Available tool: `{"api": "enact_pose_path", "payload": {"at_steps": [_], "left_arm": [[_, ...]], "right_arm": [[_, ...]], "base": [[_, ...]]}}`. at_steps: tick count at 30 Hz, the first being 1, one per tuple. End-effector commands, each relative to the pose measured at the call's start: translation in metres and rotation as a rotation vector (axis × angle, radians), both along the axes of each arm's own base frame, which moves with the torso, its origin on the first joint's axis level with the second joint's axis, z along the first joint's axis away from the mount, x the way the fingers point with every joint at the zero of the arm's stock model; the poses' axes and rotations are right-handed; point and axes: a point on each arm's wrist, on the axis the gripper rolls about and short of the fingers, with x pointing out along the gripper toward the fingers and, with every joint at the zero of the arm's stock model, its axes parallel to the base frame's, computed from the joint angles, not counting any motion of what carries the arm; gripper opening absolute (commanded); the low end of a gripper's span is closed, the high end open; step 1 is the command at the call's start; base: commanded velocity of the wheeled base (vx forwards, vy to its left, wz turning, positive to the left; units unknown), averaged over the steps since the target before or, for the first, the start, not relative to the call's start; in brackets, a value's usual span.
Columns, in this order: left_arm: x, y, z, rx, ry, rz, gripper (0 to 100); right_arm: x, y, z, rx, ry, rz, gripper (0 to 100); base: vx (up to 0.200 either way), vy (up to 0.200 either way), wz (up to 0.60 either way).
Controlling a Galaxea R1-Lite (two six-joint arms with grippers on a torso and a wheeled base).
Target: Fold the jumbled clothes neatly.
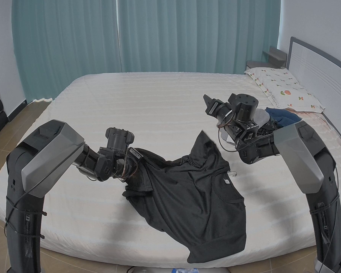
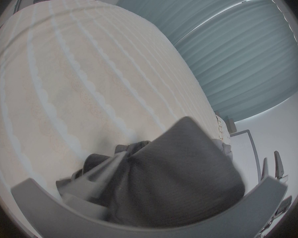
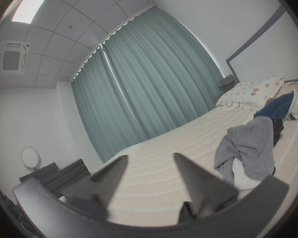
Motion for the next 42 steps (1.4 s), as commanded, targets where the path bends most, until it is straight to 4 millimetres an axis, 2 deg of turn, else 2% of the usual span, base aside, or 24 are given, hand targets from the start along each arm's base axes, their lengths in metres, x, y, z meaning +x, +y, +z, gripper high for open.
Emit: {"api": "enact_pose_path", "payload": {"at_steps": [1,4,8,10,14,15,19,21,23,24,27,30,34,35,42], "left_arm": [[0.007,0.001,-0.025,0.012,0.037,0.012,100],[0.007,0.003,-0.023,0.016,0.034,0.019,100],[0.010,0.016,-0.016,0.045,0.012,0.058,100],[0.011,0.024,-0.011,0.068,0.002,0.064,100],[0.008,0.036,-0.007,0.169,0.046,0.012,100],[0.007,0.041,0.000,0.216,0.058,-0.019,100],[0.007,0.049,0.022,0.258,0.043,-0.090,100],[0.010,0.051,0.042,0.291,0.023,-0.164,100],[0.010,0.051,0.044,0.293,0.022,-0.173,100],[0.018,0.050,0.063,0.296,-0.009,-0.188,100],[0.034,0.055,0.079,0.296,-0.084,-0.155,100],[0.044,0.059,0.071,0.304,-0.080,-0.151,100],[0.046,0.064,0.056,0.345,-0.016,-0.193,100],[0.046,0.066,0.041,0.380,0.045,-0.228,100],[0.047,0.068,0.007,0.385,0.146,-0.251,100]], "right_arm": [[0.017,0.001,-0.060,-0.028,0.076,-0.015,100],[0.023,-0.010,-0.076,-0.036,0.102,-0.064,100],[0.024,-0.029,-0.078,-0.041,0.130,-0.114,100],[0.019,-0.040,-0.070,-0.048,0.148,-0.130,100],[-0.003,-0.059,-0.060,-0.056,0.216,-0.134,100],[-0.014,-0.066,-0.056,-0.059,0.242,-0.127,100],[-0.033,-0.075,-0.061,-0.039,0.279,-0.099,100],[-0.050,-0.078,-0.074,-0.042,0.335,-0.061,100],[-0.052,-0.078,-0.076,-0.043,0.346,-0.056,100],[-0.072,-0.078,-0.099,-0.060,0.430,-0.012,100],[-0.085,-0.082,-0.118,-0.080,0.501,-0.003,100],[-0.090,-0.087,-0.132,-0.083,0.546,0.005,100],[-0.097,-0.087,-0.144,-0.076,0.597,0.051,100],[-0.101,-0.087,-0.150,-0.080,0.629,0.076,100],[-0.106,-0.084,-0.161,-0.093,0.679,0.100,100]], "base": [[0.000,0.000,0.00],[0.000,0.000,0.00],[0.000,0.000,0.00],[0.000,0.000,0.00],[0.000,0.000,0.00],[0.000,0.000,0.00],[0.000,0.000,0.00],[0.000,0.000,0.00],[0.000,0.000,0.00],[0.000,0.000,0.00],[0.000,0.000,0.00],[0.000,0.000,0.00],[0.000,0.000,0.00],[0.000,0.000,0.00],[0.000,0.000,0.00]]}}
